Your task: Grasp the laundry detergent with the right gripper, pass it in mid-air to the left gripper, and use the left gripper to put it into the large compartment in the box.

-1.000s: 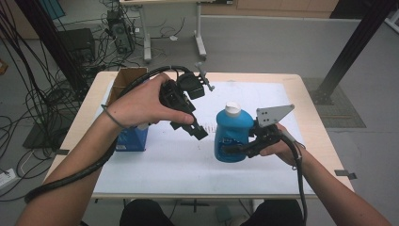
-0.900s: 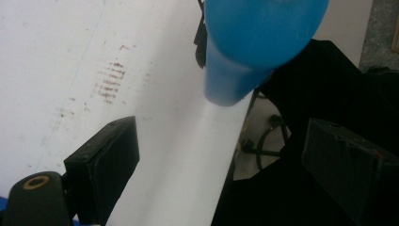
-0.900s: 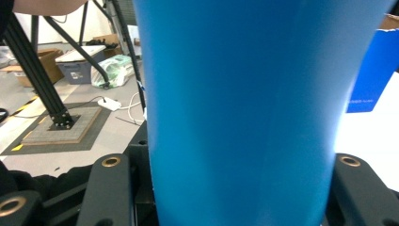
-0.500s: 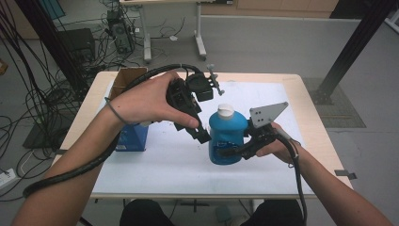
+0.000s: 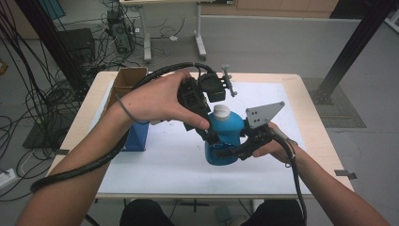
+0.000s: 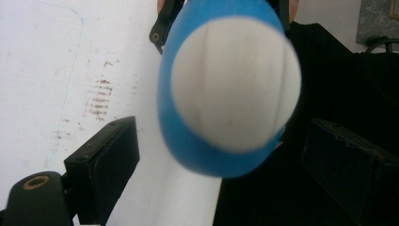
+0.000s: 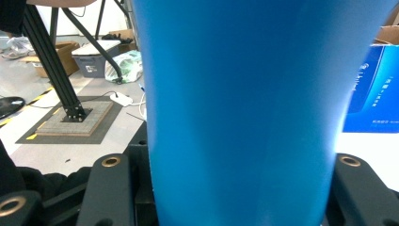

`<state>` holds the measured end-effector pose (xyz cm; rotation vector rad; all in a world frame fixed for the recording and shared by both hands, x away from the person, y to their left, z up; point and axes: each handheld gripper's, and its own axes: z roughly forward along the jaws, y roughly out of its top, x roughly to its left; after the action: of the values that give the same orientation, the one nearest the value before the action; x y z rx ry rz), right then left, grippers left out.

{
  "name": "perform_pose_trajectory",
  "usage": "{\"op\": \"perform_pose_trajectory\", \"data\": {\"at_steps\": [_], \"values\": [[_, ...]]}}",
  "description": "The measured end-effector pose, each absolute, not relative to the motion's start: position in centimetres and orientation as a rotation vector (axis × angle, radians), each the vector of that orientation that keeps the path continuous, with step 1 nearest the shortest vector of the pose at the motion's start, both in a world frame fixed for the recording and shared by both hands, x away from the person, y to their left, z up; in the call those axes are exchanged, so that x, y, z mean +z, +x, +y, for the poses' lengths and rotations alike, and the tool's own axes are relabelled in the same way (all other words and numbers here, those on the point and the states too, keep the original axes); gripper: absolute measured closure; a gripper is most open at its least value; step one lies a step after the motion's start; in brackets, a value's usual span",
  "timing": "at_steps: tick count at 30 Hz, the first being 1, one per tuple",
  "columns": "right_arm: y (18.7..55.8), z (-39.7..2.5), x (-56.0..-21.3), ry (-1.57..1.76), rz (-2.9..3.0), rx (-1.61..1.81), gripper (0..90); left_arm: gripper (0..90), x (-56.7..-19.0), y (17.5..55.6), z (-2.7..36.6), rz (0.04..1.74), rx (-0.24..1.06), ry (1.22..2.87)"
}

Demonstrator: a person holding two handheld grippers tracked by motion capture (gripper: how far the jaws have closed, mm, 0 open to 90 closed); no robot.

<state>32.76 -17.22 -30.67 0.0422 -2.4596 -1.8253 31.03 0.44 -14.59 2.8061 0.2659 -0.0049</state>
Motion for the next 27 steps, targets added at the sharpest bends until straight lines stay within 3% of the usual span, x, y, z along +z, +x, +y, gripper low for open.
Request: {"op": "perform_pose_trajectory", "data": {"at_steps": [27], "values": [[32.6, -16.8, -30.3, 0.072, -2.462, -1.815, 43.4, 11.9, -15.0, 31.2, -1.1, 0.26, -0.005, 2.821]]}}
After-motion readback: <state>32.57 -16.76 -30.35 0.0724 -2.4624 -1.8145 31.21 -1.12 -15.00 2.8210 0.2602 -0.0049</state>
